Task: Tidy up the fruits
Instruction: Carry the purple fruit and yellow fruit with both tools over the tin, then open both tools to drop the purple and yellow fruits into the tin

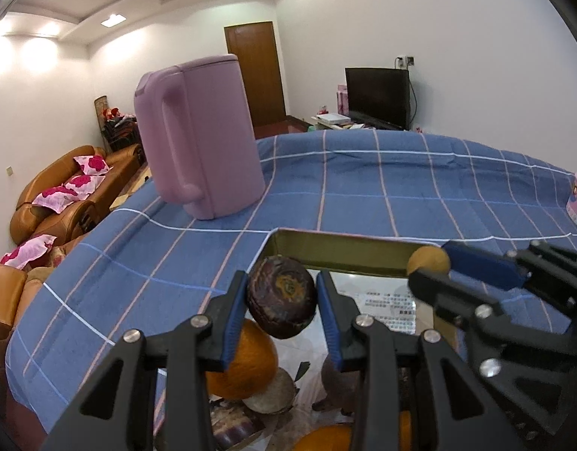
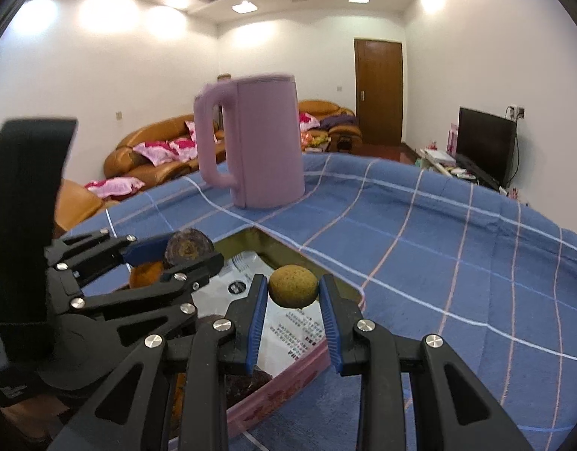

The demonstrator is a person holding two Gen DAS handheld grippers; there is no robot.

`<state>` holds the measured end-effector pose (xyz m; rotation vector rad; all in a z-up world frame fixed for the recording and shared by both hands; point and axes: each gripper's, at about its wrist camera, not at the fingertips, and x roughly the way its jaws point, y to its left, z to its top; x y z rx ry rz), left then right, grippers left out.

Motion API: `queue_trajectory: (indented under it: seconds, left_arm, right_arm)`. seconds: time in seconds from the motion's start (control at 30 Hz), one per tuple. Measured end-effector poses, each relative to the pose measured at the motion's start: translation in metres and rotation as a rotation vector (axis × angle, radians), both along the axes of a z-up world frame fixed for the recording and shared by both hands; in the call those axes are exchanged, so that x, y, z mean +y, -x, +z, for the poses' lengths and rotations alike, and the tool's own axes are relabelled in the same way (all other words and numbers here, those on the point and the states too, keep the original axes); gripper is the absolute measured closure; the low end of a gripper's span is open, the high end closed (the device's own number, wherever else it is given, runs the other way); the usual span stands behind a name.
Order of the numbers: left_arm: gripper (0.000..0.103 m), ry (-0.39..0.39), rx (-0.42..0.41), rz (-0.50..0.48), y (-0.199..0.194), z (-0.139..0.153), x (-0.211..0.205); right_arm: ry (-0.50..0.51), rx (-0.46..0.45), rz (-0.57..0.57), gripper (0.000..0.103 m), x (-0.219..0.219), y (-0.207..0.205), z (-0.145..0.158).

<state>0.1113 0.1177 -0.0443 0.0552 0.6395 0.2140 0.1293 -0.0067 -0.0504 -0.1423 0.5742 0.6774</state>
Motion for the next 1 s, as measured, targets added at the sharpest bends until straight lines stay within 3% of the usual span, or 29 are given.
queue_trajectory:
  seconds: [0.57, 0.77, 1.0]
  left_arm:
    - [0.062, -0.027, 0.011, 0.007, 0.006, 0.002, 0.000]
    - [0.040, -0.020, 0.002, 0.044, 0.010, 0.002, 0.006]
    - [0.038, -0.006, -0.004, 0.048, 0.015, 0.002, 0.007]
  right_arm:
    - [0.030, 0.059, 0.028, 0.072, 0.006, -0.007, -0.013]
    - [0.018, 0.056, 0.027, 0.071, 0.004, -0.006, -0.013]
    - [0.003, 0.042, 0.021, 0.067, 0.000, -0.003, -0.010]
